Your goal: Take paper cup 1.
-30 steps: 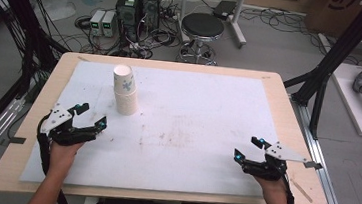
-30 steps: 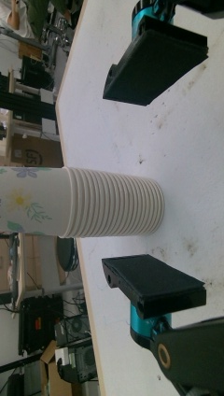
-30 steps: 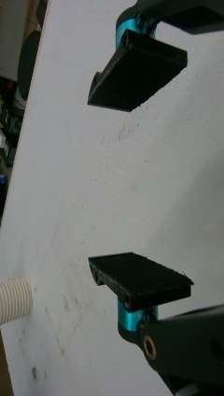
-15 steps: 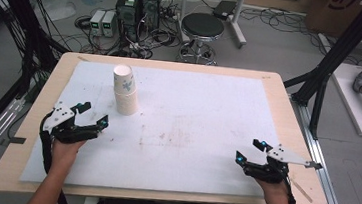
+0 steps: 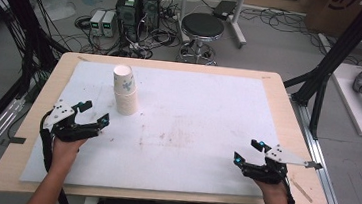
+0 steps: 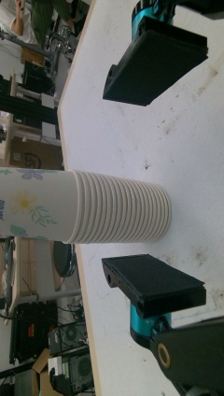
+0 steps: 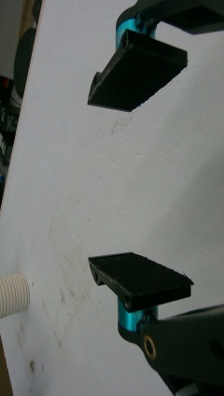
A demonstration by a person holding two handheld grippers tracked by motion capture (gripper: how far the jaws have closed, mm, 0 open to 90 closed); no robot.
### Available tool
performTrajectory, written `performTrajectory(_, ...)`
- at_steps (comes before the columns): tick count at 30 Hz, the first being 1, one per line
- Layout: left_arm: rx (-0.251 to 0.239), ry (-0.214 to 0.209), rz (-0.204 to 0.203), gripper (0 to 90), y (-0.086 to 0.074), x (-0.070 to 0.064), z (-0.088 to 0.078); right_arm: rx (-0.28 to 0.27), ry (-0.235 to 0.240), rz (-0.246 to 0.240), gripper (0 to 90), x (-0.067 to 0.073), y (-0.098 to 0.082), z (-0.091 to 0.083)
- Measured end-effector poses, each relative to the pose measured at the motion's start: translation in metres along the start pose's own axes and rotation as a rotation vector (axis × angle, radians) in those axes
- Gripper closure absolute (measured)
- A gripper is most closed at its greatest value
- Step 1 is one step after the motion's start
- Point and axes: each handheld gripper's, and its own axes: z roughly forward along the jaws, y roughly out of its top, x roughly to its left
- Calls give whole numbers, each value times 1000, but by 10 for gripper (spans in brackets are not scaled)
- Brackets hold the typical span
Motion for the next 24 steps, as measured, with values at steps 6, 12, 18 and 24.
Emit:
performTrajectory(6, -16, -1, -19, 166, 8, 3, 1, 0, 3, 1, 202, 1, 1, 1)
performTrajectory(12, -1, -43, -26, 166, 34, 6, 11, -4, 2, -1, 202, 1, 2, 1)
performTrajectory(18, 15, -61, -8, 159, 54, 6, 24, 0, 6, -2, 202, 1, 2, 3)
performTrajectory(24, 22, -62, -13, 159, 76, 10, 38, 3, 8, -7, 202, 2, 2, 3)
